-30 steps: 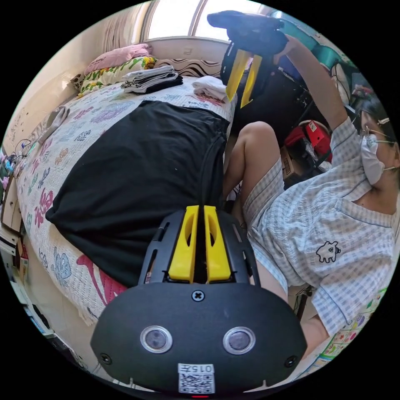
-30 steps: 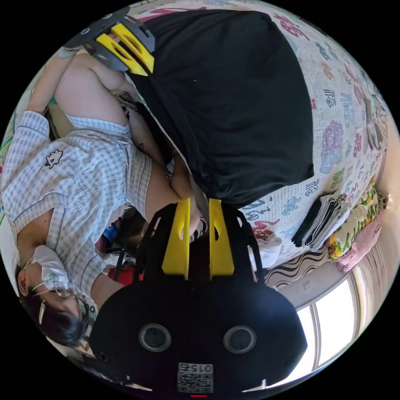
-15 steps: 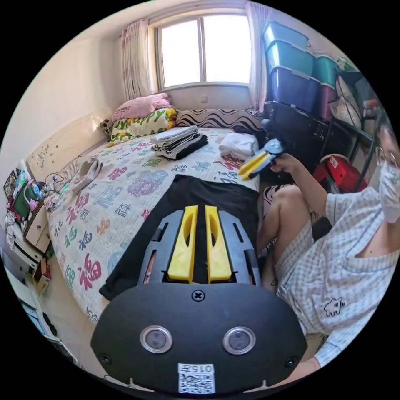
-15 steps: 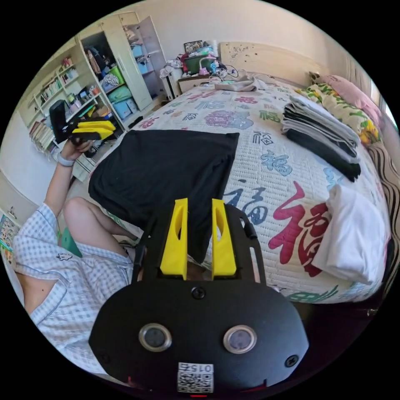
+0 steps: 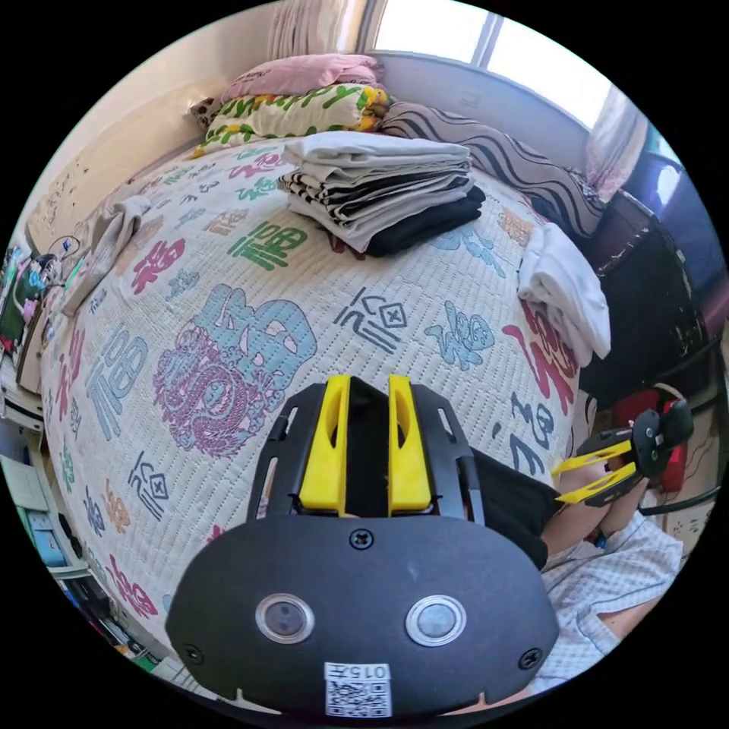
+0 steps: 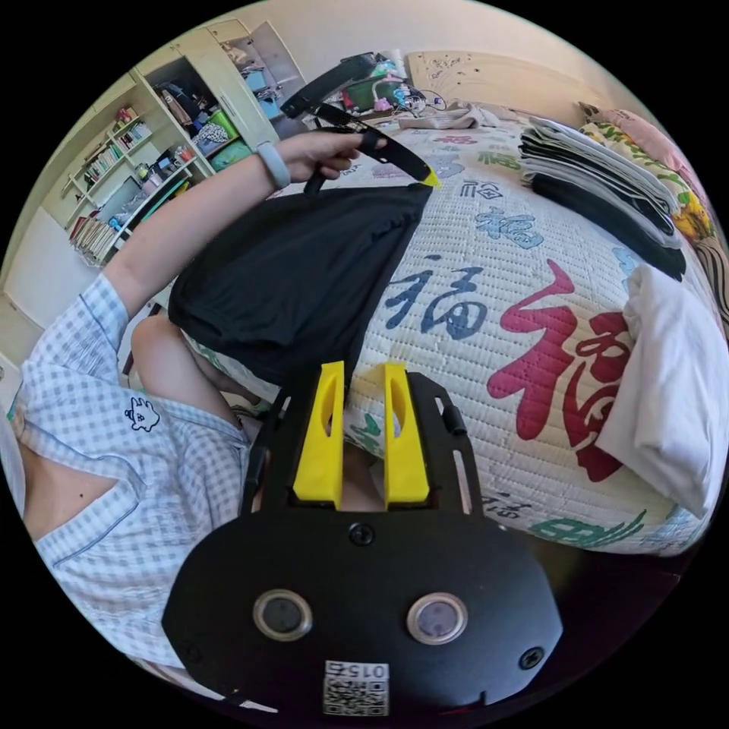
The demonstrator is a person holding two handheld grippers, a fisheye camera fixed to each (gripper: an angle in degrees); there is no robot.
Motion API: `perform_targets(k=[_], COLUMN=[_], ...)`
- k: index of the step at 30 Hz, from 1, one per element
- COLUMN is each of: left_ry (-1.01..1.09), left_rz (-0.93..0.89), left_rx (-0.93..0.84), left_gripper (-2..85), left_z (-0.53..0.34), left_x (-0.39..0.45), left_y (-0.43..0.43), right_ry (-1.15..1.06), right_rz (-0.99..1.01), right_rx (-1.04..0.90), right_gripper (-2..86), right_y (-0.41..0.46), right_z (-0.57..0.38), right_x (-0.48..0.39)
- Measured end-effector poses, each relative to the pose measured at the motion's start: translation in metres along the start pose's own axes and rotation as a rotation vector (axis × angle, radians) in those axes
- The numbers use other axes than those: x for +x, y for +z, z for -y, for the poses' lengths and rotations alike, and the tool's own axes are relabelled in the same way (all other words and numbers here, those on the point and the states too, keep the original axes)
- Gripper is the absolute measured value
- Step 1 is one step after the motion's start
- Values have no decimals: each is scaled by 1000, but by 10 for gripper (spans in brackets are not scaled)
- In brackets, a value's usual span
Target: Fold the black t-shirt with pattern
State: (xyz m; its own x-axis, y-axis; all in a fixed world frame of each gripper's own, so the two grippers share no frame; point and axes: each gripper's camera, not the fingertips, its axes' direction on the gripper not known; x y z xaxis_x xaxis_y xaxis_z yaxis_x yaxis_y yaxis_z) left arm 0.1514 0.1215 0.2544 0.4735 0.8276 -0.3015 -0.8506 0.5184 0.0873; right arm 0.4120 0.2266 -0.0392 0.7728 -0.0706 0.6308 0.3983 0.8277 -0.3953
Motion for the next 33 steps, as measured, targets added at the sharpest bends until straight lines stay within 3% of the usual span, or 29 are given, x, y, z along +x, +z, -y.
perform_targets(k=[12, 21, 27, 30, 33], left_ry=[31, 9, -3, -1, 23], left_rz=[1, -21, -23, -72, -84], left_rx=[-60, 47, 116, 231, 264], left_gripper=[6, 0, -2, -3, -3], left_z=[4, 3, 8, 19, 31], left_x=[-12, -14, -14, -11, -10], left_y=[7, -35, -64, -94, -116], right_ry=[-60, -103, 28, 158, 176], right_rz=[43, 13, -19, -140, -74], right_rx=[-37, 24, 210, 276, 378], right_gripper=[61, -3, -5, -5, -5], right_y=[2, -6, -41, -60, -76], right_z=[-21, -30, -54, -70, -84], right_x=[21, 27, 58, 76, 82])
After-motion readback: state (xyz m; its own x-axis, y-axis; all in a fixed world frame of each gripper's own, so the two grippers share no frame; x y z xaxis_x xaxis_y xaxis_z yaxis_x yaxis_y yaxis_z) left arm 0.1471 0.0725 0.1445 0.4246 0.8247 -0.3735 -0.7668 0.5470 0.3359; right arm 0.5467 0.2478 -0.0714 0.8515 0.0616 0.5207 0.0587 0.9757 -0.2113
